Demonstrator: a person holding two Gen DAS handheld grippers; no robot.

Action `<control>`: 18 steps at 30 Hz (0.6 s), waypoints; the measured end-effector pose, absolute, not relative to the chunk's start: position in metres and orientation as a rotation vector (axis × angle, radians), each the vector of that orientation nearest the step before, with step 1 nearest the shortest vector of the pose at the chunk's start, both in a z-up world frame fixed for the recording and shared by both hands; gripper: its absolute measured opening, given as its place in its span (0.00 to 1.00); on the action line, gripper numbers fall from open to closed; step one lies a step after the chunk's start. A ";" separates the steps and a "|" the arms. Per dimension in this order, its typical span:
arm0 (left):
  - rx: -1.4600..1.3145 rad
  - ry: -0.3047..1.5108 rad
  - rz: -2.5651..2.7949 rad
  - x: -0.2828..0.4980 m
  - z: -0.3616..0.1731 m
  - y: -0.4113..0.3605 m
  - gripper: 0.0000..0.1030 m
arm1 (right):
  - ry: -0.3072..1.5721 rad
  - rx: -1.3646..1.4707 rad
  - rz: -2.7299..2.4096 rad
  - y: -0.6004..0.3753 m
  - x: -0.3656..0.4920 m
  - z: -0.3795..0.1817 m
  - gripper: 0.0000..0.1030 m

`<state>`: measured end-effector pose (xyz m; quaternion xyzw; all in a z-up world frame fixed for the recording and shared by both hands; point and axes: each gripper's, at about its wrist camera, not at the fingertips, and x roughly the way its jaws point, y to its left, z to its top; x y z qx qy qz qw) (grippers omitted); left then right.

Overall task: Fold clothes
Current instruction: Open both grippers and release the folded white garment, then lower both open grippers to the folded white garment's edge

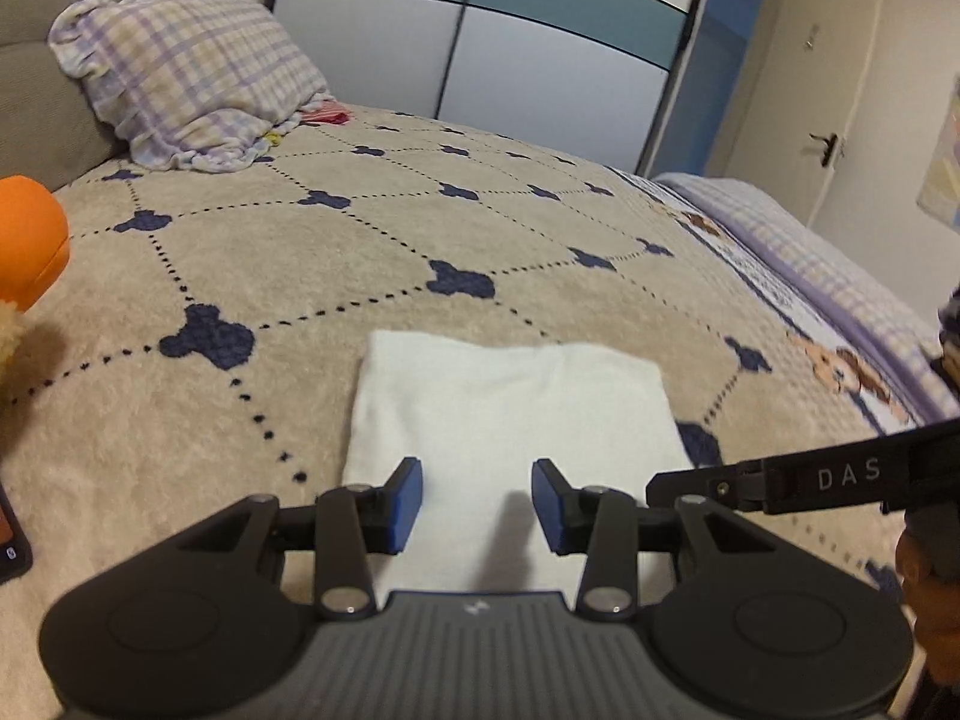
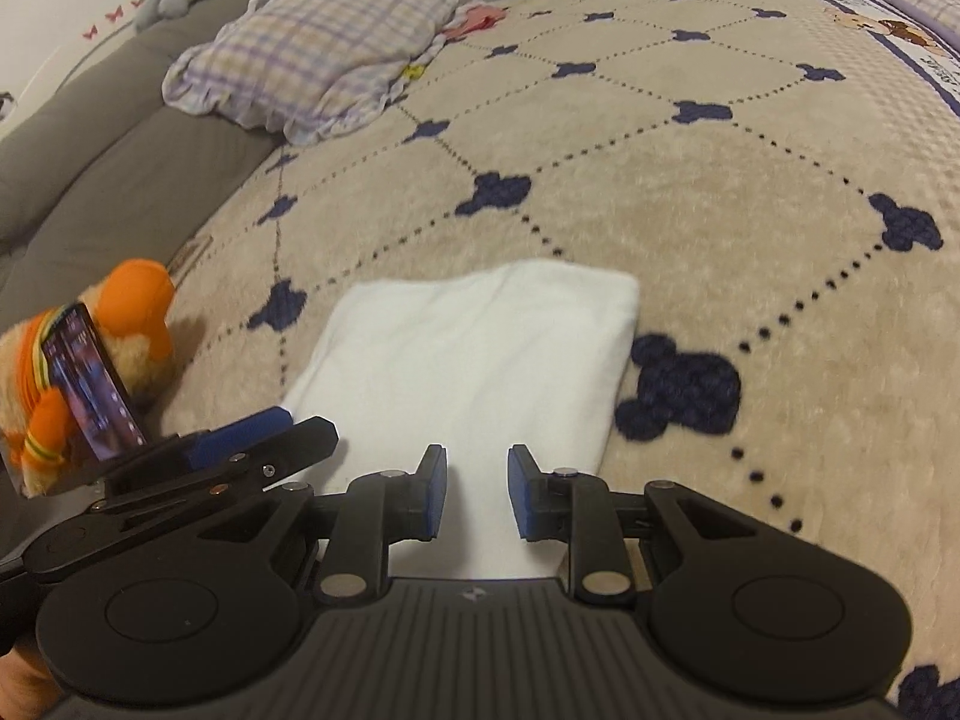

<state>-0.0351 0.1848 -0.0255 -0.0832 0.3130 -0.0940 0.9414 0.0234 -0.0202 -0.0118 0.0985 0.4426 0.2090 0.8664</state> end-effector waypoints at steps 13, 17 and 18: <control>-0.051 0.606 -0.228 -0.052 -0.038 0.183 0.41 | 0.942 0.049 0.493 -0.006 0.007 -0.017 0.25; -0.039 0.606 -0.223 -0.055 -0.039 0.184 0.41 | 0.956 0.022 0.514 -0.004 0.007 -0.016 0.25; -0.038 0.607 -0.221 -0.056 -0.039 0.185 0.41 | 0.959 0.016 0.519 -0.004 0.007 -0.016 0.25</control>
